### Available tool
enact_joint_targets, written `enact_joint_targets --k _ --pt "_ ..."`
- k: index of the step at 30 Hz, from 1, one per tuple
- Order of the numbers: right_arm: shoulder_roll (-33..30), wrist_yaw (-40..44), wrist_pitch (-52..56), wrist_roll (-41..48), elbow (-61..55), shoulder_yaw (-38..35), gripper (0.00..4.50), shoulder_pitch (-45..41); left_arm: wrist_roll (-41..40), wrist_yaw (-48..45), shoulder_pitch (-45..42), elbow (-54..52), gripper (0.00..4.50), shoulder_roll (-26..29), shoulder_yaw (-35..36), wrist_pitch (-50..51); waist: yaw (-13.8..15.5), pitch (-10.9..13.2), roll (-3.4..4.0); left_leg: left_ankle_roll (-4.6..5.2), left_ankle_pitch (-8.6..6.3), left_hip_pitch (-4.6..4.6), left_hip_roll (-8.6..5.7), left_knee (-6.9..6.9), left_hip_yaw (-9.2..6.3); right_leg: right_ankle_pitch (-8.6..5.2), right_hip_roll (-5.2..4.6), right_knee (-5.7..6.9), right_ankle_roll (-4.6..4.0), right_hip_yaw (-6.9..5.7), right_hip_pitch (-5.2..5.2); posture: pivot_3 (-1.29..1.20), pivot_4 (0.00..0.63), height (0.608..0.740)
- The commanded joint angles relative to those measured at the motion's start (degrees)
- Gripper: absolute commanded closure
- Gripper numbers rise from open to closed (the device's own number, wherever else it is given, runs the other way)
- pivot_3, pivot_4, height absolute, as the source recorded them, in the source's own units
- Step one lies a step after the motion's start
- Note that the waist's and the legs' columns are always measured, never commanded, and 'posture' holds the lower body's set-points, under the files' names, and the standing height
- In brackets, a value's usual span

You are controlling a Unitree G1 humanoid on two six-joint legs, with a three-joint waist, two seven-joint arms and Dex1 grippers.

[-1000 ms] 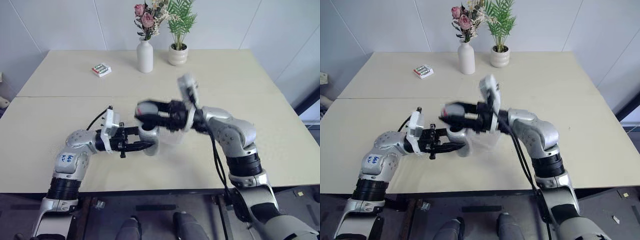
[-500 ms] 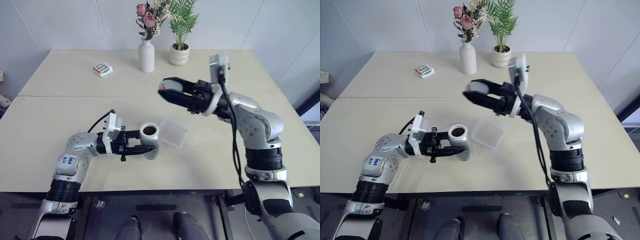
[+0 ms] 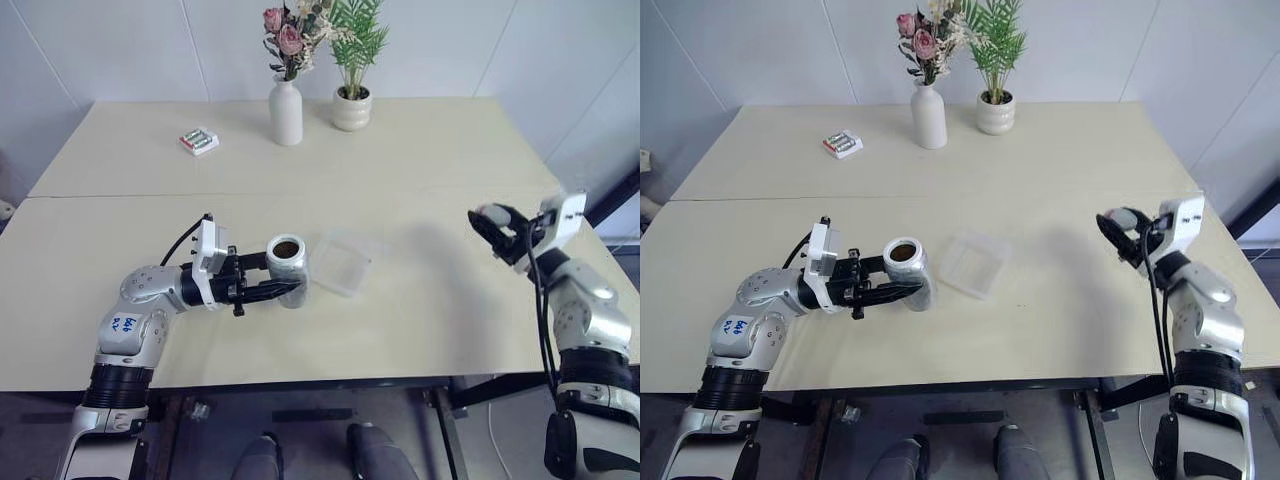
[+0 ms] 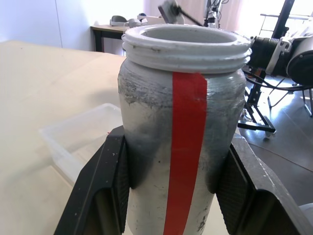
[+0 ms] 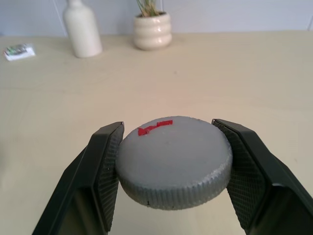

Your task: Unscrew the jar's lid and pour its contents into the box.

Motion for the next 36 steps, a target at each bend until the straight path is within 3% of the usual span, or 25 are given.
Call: enact_joint_targets --k 1,10,16,19,28,36 --pt "1.83 -1.38 -4.15 -1.48 3.75 0.81 1.89 -0.98 -1.88 0.50 -0.26 -2.41 2.56 0.13 1.32 0.00 -0.40 0.00 0.00 0.00 0.00 0.01 0.00 0.03 0.01 0.02 0.01 0.00 0.03 0.02 0.01 0.00 0.150 0.740" --pt "3.19 -0.95 -7.96 -4.54 13.44 3.60 1.89 -2.56 -2.37 1.18 -0.39 -3.05 2.56 0.41 1.53 0.23 -0.56 0.00 0.00 0.02 0.02 0.02 -0.05 0.04 0.09 0.08 0.01 -0.02 0.14 0.20 0.01 0.00 0.150 0.740" --pt "2.87 0.68 -7.58 -3.73 13.80 3.27 0.02 -2.96 -2.62 1.47 -0.87 -2.76 2.56 0.62 1.64 0.21 -0.54 0.00 0.00 0.02 0.02 0.06 -0.05 0.07 0.09 0.09 0.03 0.00 0.15 0.22 0.05 0.00 0.150 0.740" --pt "2.40 1.79 -7.17 -3.09 11.93 2.94 0.02 -2.55 -2.55 1.58 -1.21 -2.43 2.56 0.55 1.78 0.05 -0.55 0.00 0.00 0.02 0.02 0.06 -0.04 0.07 0.09 0.09 0.04 0.00 0.15 0.22 0.05 0.00 0.150 0.740" --pt "-3.48 13.50 4.07 2.63 -12.74 6.19 0.02 1.62 -2.59 1.60 -2.93 -1.06 2.56 1.86 2.19 1.54 -0.45 0.00 0.01 0.02 0.02 0.02 -0.05 0.07 0.09 0.10 0.03 -0.01 0.19 0.23 0.03 0.00 0.150 0.740" --pt "-13.71 23.49 19.38 9.31 -38.48 12.41 0.02 4.68 1.06 1.56 -6.76 4.86 2.56 2.82 1.92 -1.81 -0.12 0.02 0.01 0.02 0.01 0.01 -0.05 0.09 0.06 0.10 0.05 -0.01 0.18 0.21 0.03 0.00 0.150 0.740"
